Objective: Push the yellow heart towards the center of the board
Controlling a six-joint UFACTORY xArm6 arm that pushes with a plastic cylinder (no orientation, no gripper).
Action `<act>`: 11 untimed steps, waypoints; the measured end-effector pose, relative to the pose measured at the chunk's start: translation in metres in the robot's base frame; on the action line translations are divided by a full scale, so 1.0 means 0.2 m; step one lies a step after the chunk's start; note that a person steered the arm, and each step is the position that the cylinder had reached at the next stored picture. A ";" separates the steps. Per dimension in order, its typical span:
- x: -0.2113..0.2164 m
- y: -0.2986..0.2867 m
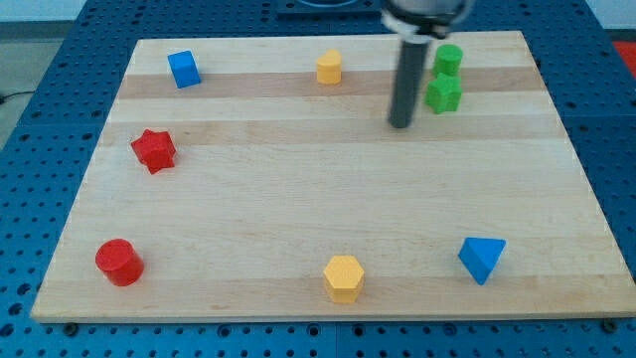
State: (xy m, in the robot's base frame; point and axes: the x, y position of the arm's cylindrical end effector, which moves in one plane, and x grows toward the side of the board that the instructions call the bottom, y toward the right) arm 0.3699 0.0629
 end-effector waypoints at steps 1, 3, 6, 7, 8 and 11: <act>-0.22 -0.03; -0.72 -0.08; -0.39 -0.21; -0.24 -0.18; -0.16 -0.16; 0.10 -0.37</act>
